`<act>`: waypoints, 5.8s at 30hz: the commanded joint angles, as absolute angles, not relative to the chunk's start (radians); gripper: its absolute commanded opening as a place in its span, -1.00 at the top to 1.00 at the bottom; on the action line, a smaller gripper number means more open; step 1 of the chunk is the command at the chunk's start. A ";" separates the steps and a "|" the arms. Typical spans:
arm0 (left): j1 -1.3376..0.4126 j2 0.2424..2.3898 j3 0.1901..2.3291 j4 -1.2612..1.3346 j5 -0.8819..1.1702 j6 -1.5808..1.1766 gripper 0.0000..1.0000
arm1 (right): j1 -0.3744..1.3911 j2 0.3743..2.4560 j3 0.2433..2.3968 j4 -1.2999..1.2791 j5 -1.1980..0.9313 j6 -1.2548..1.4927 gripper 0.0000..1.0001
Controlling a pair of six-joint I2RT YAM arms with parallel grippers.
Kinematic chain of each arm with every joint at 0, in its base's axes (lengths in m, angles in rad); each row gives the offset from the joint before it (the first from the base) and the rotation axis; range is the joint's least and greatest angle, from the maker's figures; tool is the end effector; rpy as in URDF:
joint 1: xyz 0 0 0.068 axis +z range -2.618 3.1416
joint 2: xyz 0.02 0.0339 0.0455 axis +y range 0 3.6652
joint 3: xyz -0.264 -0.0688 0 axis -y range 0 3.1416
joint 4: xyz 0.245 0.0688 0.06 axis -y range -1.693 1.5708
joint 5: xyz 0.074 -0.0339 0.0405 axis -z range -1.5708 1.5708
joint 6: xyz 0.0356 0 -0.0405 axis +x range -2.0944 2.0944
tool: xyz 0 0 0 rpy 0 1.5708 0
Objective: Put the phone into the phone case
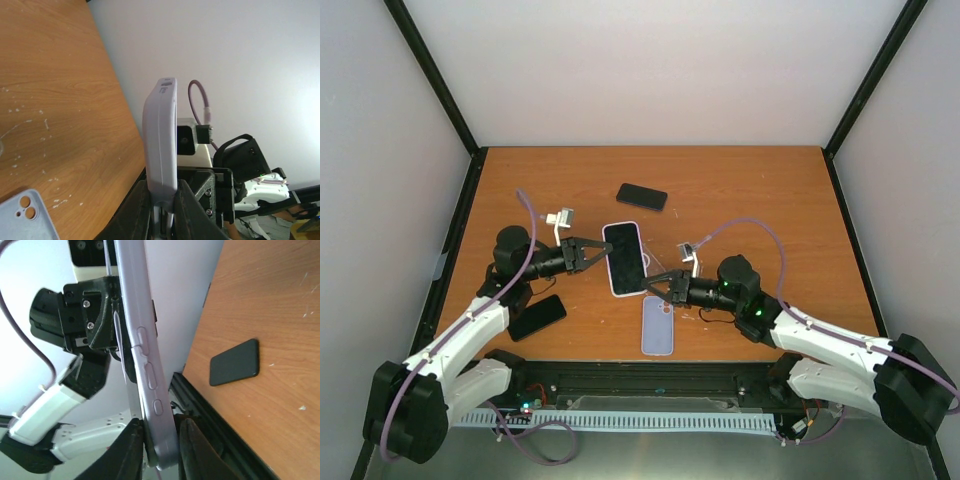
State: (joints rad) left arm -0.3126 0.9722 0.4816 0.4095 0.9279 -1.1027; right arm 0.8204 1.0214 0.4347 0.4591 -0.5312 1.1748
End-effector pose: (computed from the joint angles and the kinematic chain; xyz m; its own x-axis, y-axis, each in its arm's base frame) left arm 0.1917 -0.0919 0.2614 -0.8767 -0.2789 -0.3918 0.3569 0.1689 -0.9187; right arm 0.1390 0.1756 0.2397 -0.9314 0.1675 -0.3231 -0.2954 0.1709 0.9400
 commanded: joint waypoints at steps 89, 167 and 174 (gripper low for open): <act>-0.329 1.035 0.591 -0.016 0.983 -0.903 0.99 | 0.816 1.188 0.607 0.544 -0.216 1.215 0.94; 0.181 1.052 0.609 -0.731 0.011 -1.121 -0.99 | -0.027 1.094 0.632 -0.460 -0.490 0.563 -1.00; 0.296 1.010 0.549 -0.759 -0.061 -1.116 -0.99 | -0.014 1.044 0.612 -0.456 -0.539 0.575 -1.00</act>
